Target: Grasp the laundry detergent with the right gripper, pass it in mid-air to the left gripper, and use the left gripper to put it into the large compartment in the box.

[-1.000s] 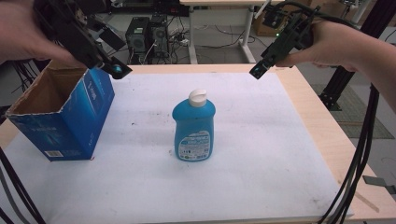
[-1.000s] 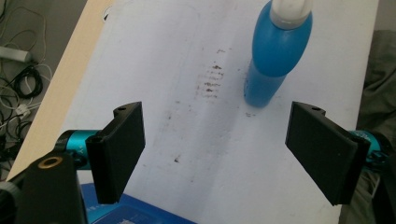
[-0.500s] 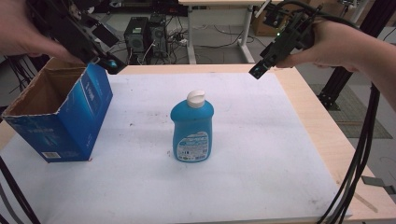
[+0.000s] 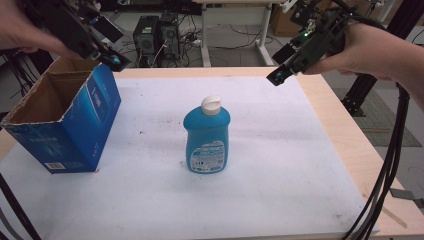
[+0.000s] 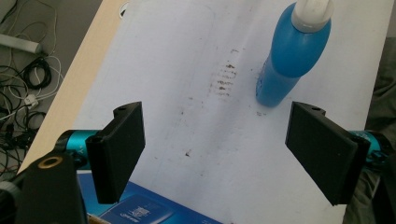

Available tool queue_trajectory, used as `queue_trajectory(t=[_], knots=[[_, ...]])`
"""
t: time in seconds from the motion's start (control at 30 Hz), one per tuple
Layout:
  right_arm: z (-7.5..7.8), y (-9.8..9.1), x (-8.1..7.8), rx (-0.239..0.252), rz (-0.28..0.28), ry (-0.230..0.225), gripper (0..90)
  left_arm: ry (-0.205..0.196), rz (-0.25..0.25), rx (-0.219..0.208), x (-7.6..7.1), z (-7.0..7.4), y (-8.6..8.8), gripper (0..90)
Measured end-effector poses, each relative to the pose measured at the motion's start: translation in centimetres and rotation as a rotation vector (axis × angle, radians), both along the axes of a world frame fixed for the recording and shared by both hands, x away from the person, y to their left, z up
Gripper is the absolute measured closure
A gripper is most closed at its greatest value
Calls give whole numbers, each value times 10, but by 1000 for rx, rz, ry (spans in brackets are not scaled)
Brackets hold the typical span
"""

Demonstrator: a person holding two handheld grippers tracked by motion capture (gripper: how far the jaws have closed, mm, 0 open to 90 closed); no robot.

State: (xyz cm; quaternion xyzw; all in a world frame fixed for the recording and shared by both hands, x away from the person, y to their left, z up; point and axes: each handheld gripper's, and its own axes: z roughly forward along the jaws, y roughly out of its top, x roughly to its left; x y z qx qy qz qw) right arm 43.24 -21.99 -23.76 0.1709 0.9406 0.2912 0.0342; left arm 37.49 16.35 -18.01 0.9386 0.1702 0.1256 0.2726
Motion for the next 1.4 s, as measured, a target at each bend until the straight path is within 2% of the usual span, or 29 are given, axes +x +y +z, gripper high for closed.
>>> queue_trajectory(t=[0.07, 0.23, 0.63, 1.07, 1.4], knots=[[-4, 2, -2, 8, 33, -4, 163, 8, -8, -9, 1, 2, 0, 201], [-18, 10, -7, 25, 99, 24, 162, 9, -13, -6, 2, 4, 1, 201], [-52, 37, -18, 36, 210, 55, 162, 43, -22, 2, 1, 4, 3, 201], [-77, 63, -29, 42, 290, 60, 162, 46, -21, 3, 1, 4, 2, 201], [-87, 79, -34, 47, 330, 46, 162, 49, -30, 8, 1, 3, 0, 201]])
